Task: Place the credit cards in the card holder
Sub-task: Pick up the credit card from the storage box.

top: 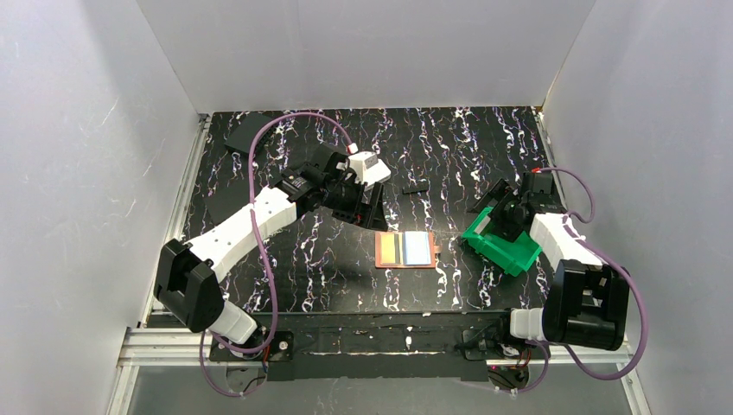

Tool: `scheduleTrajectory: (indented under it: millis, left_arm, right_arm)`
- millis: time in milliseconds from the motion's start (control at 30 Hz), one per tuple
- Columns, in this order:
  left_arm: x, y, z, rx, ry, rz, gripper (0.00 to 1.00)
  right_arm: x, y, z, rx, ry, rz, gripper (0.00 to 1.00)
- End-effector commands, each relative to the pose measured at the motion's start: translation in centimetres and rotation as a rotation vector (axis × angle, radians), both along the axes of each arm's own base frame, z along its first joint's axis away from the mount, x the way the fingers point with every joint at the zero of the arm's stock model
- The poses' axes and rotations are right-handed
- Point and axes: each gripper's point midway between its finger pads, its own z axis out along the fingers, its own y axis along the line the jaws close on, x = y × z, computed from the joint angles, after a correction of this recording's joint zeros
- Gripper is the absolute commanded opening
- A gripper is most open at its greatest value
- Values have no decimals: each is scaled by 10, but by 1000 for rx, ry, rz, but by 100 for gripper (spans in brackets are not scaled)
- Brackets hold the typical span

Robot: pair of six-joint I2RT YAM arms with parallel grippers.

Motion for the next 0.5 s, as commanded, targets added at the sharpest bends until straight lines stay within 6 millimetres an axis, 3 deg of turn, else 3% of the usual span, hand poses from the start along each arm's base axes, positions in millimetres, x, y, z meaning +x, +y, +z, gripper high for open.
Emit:
scheduleTrajectory:
  millis: [0,233,467]
  left_arm:
    - [-3,1,4,-18,-6,-18,86]
    - [-3,1,3,-20,-3,-18,86]
    - [-3,0,2,-21,4,-20,86]
  right_arm:
    - [6,-2,-3,-4,-19,-16,98]
    - [9,5,-12,7,-10,-4,97]
    - [14,7,-2,28,-50,-24,91]
